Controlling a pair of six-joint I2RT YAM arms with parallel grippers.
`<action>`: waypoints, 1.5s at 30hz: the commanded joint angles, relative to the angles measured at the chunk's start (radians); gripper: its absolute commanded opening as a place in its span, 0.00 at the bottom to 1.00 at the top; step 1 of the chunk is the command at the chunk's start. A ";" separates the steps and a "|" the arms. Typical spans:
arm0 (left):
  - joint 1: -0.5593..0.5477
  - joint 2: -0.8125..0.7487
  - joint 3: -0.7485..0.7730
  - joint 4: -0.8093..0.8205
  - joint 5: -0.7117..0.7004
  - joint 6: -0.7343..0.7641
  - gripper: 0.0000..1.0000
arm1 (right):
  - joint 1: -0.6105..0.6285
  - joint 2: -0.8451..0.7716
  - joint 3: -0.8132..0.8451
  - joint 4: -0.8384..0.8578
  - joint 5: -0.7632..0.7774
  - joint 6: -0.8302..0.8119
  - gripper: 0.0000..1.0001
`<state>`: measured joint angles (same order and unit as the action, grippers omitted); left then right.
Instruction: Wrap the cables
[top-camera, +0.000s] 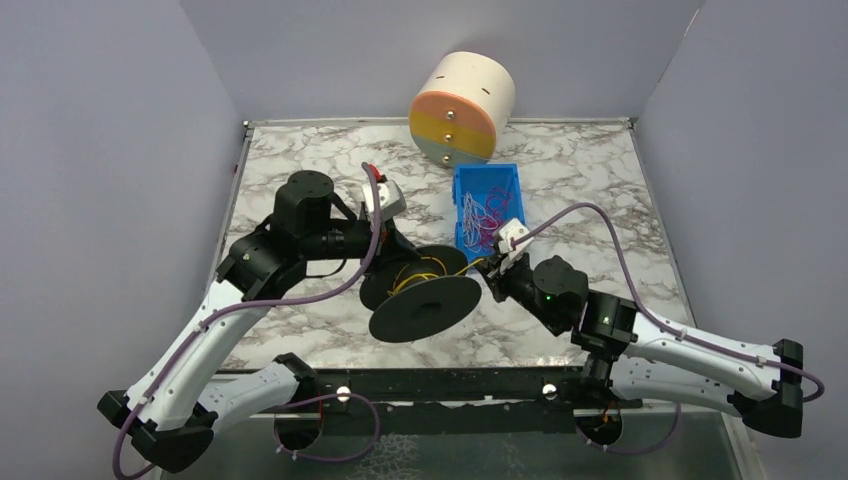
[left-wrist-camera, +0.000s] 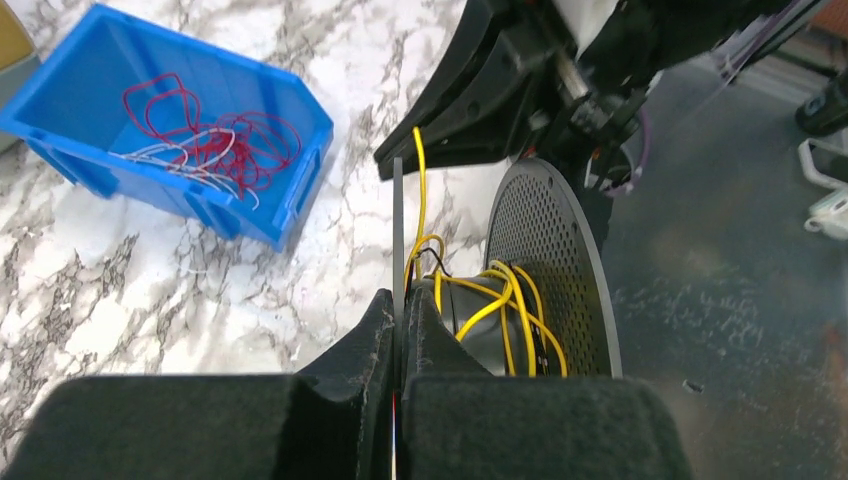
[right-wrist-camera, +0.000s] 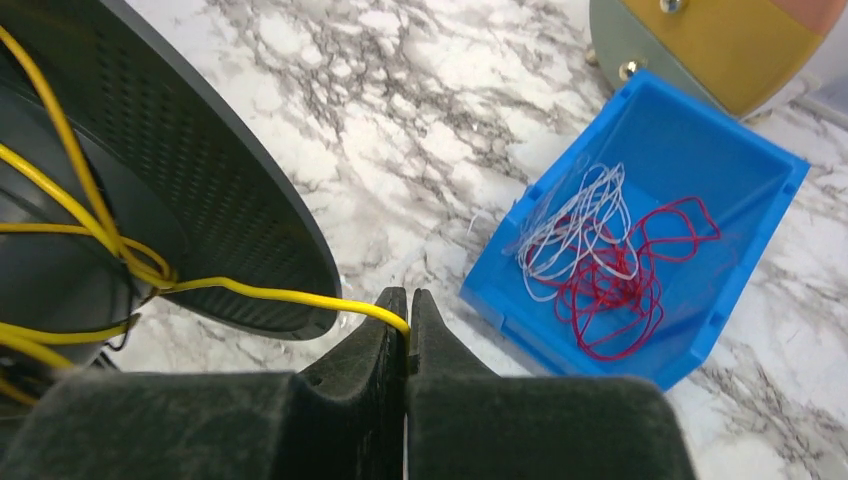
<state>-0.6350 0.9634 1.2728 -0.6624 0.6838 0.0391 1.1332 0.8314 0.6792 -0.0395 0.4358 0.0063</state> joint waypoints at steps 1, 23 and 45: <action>-0.030 -0.012 -0.025 0.026 -0.033 0.091 0.00 | 0.000 -0.012 0.100 -0.322 0.006 0.121 0.01; -0.279 0.054 -0.118 0.047 -0.689 0.196 0.00 | 0.001 0.166 0.502 -0.743 -0.161 0.276 0.02; -0.367 0.091 -0.228 0.140 -1.175 0.104 0.00 | -0.045 0.410 0.650 -0.616 -0.325 0.407 0.03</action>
<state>-1.0016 1.0313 1.0485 -0.5705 -0.3077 0.2020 1.0962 1.2255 1.2755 -0.7483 0.2142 0.3370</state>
